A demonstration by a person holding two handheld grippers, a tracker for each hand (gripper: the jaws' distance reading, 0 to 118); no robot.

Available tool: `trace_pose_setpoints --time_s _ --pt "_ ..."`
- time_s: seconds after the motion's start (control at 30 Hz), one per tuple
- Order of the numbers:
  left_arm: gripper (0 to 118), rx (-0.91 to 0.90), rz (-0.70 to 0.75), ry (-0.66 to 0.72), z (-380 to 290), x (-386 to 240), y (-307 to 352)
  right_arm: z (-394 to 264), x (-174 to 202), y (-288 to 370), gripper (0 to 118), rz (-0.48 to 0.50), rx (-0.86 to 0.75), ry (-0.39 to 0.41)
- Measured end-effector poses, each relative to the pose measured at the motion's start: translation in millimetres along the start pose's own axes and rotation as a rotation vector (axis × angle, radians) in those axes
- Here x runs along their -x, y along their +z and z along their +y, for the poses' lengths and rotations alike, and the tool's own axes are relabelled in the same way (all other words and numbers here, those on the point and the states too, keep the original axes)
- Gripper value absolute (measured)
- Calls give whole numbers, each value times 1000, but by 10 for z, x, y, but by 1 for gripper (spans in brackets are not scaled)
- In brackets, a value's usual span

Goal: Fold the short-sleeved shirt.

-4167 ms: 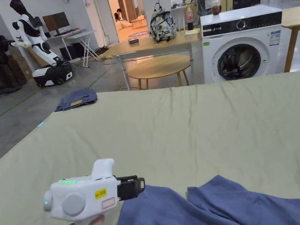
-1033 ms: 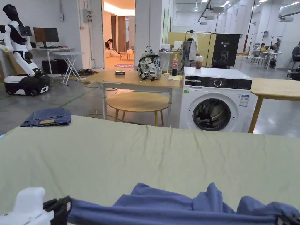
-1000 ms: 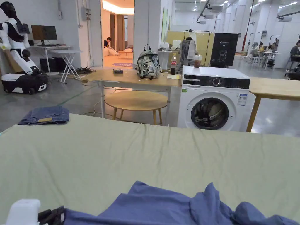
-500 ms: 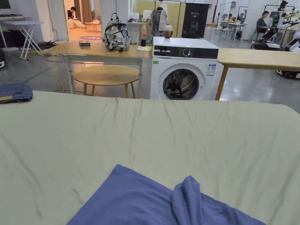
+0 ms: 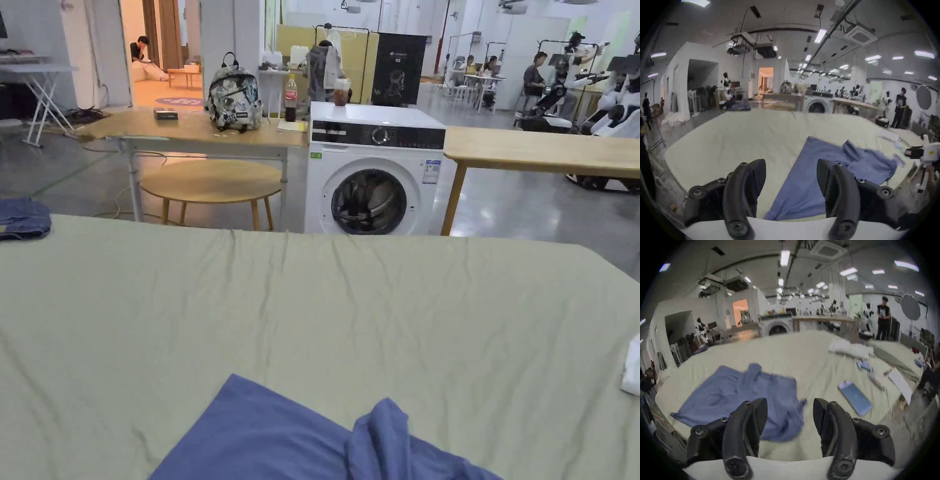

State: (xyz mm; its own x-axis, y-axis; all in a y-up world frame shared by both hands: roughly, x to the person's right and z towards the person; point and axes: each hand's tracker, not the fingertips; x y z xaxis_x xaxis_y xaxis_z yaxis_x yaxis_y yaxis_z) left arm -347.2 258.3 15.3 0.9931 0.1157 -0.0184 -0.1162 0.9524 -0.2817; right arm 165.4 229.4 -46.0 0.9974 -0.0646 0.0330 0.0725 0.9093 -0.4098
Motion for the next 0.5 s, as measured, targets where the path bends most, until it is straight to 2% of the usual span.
trace_pose_setpoints --time_s 0.03,0.13,0.17,0.2,0.23,0.27,0.33,0.43,0.5 --pt "65 -29 -23 9 66 -27 0 120 70 -28 59 40 -8 -4" --pt "64 -125 -46 -2 307 -128 -6 367 250 -173 19 144 -30 19" --pt "57 -146 -48 -6 341 -139 -12 407 310 -204 15 173 -55 32" --pt "42 -152 -53 -1 400 -154 -23 446 369 -239 10 208 -67 47" --pt "18 -157 -62 5 446 -161 -39 479 420 -282 0 242 -60 61" --pt "0 -155 -60 10 472 -170 -58 484 471 -309 0 226 -68 67" --pt "0 -187 -44 0 451 -205 -61 504 590 -355 0 265 -61 82" --pt "0 -181 -29 -43 444 -261 -76 541 662 -372 0 274 -73 83" --pt "0 -123 -18 -40 426 -239 -90 547 706 -378 0 274 -79 81"
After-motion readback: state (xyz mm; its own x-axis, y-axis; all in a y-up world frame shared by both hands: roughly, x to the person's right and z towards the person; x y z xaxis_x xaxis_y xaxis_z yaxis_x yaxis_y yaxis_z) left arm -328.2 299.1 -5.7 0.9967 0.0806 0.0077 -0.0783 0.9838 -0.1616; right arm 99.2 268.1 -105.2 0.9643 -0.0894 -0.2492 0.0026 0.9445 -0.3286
